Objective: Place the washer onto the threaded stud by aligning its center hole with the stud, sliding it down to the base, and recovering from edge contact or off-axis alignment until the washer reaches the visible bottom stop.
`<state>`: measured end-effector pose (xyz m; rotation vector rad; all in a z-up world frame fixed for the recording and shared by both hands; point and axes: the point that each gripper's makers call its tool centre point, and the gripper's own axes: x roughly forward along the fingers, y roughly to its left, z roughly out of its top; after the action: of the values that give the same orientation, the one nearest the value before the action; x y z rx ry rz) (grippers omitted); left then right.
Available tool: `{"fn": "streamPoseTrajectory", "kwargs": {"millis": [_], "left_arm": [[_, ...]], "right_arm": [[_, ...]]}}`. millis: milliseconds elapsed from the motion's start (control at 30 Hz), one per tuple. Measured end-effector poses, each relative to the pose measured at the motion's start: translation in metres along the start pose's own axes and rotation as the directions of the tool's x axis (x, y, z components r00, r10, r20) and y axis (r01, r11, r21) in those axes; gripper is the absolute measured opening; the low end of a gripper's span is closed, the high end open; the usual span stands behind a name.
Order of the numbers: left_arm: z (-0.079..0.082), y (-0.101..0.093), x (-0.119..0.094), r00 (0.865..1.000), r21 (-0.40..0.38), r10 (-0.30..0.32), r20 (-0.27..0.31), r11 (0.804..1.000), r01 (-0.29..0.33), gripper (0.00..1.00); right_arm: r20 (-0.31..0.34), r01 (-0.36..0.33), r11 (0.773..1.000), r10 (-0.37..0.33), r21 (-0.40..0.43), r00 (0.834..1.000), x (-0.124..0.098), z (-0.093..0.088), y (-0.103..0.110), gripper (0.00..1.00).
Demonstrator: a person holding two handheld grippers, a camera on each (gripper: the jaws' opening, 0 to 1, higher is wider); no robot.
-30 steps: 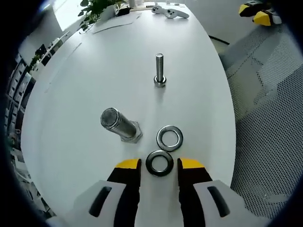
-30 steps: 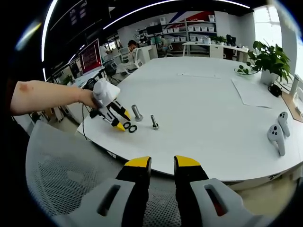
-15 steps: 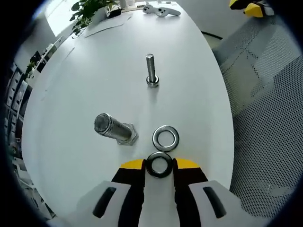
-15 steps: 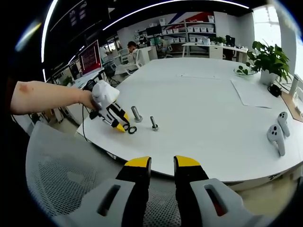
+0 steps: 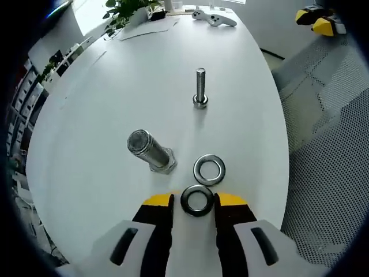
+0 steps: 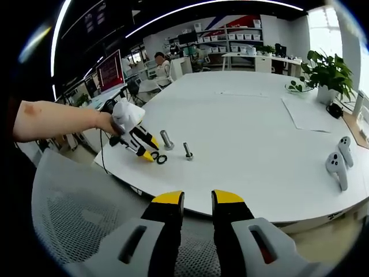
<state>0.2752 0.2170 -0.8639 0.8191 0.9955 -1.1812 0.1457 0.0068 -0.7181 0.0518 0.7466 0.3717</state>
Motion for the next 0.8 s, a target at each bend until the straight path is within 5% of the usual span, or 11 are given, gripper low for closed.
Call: {"fn": "streamPoseTrajectory", "kwargs": {"millis": [800], "left_arm": [[0.0007, -0.0011, -0.0027, 0.999, 0.071, 0.027, -0.025, 0.997, -0.026, 0.2]], "right_arm": [[0.006, 0.007, 1.0, -0.007, 0.007, 1.0, -0.0001, 0.0007, -0.0008, 0.22]]}}
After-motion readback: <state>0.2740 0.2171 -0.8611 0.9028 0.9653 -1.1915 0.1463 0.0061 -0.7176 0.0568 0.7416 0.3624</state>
